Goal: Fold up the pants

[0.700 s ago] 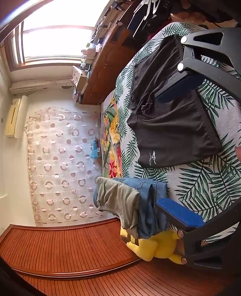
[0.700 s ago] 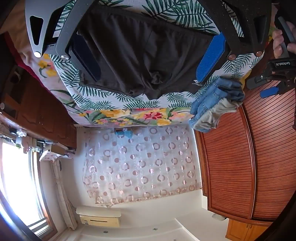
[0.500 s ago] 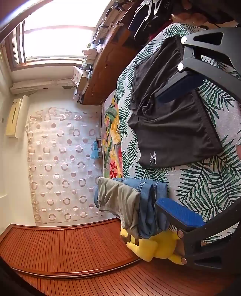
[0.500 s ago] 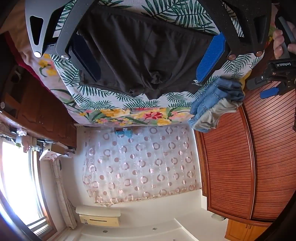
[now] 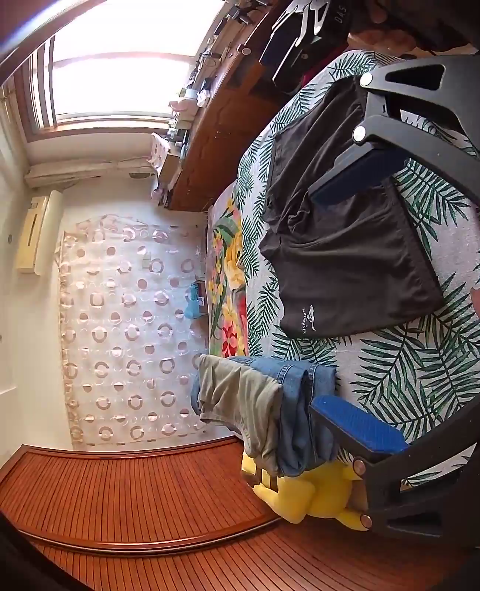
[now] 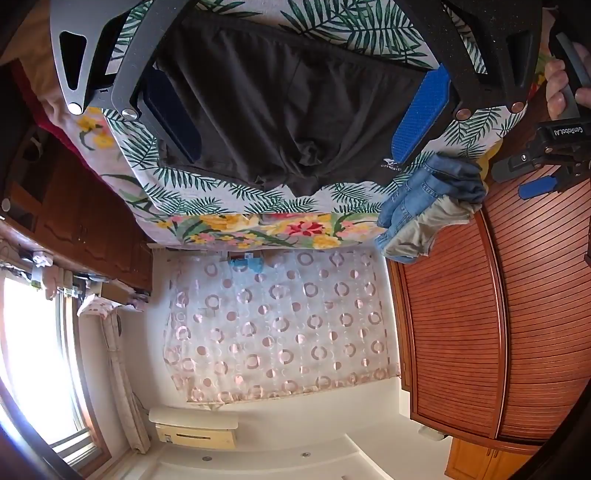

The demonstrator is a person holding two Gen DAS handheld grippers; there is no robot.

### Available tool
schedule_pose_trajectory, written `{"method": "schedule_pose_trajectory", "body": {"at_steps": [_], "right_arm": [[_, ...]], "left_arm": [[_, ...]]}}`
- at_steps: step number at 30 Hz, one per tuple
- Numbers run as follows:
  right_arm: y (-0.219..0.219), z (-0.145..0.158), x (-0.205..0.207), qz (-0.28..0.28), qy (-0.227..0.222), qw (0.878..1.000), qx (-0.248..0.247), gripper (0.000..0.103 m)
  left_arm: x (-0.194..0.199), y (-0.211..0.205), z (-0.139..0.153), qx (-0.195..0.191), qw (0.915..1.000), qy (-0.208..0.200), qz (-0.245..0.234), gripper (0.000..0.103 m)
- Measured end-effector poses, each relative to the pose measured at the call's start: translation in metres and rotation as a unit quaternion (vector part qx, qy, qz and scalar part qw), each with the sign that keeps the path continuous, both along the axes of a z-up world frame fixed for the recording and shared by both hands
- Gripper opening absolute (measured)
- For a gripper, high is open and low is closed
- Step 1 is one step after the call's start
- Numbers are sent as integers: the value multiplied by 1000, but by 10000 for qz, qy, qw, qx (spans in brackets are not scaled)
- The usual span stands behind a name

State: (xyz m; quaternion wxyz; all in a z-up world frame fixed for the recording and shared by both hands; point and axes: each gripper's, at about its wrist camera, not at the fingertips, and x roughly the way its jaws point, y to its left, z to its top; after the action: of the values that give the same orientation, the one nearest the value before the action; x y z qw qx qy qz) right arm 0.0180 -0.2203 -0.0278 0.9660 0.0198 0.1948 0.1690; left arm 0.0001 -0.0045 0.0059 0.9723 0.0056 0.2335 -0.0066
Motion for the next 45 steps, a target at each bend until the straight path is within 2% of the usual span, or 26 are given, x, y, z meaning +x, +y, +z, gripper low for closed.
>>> {"method": "schedule_pose_trajectory", "body": {"at_steps": [45], "right_arm": [[2,2,-1,10,-20,10000,-7,103]], "left_arm": [[-6,-5,12,-70,9999,-92,-4,103]]}}
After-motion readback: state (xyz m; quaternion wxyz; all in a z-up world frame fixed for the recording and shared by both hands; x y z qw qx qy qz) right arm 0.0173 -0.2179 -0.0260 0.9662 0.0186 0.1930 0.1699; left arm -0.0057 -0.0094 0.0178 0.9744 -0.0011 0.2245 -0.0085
